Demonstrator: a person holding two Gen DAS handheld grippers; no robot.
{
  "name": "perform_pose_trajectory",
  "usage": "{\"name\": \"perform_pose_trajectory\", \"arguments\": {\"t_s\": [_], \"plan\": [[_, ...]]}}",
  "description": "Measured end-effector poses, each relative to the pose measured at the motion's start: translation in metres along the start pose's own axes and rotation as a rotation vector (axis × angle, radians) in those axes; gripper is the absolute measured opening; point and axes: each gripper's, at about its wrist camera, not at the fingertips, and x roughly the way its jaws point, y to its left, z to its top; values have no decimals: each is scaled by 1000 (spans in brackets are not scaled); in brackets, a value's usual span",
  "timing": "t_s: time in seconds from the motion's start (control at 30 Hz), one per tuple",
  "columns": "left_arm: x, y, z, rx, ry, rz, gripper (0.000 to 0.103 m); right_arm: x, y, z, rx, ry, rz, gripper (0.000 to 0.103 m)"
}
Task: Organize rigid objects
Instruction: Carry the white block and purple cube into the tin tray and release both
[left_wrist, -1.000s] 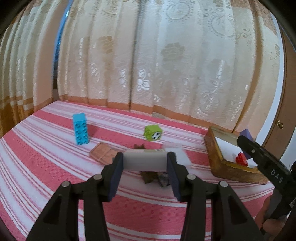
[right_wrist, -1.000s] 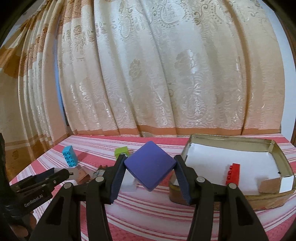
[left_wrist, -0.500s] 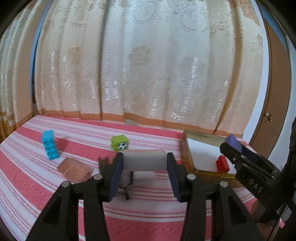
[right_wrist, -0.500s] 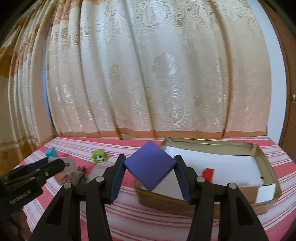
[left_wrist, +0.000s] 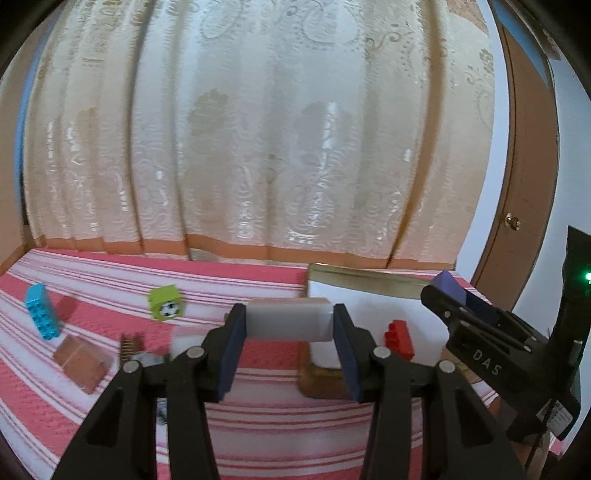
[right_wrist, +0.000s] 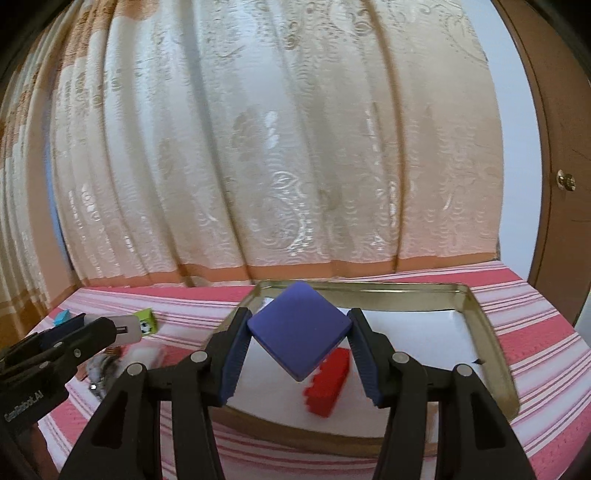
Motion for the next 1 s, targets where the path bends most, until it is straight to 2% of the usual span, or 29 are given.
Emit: {"name": "perform_pose_trajectory", "arguments": {"t_s": [0.37, 0.8, 1.0], "plan": [[35, -47, 1, 47, 32, -56, 46, 16, -52, 6, 31, 33, -94, 55], [72, -91, -2, 121, 61, -81, 46, 38, -96, 4, 61, 129, -188, 55], [89, -99, -6, 131, 92, -79, 46, 49, -114, 0, 106, 185, -189, 55]]}}
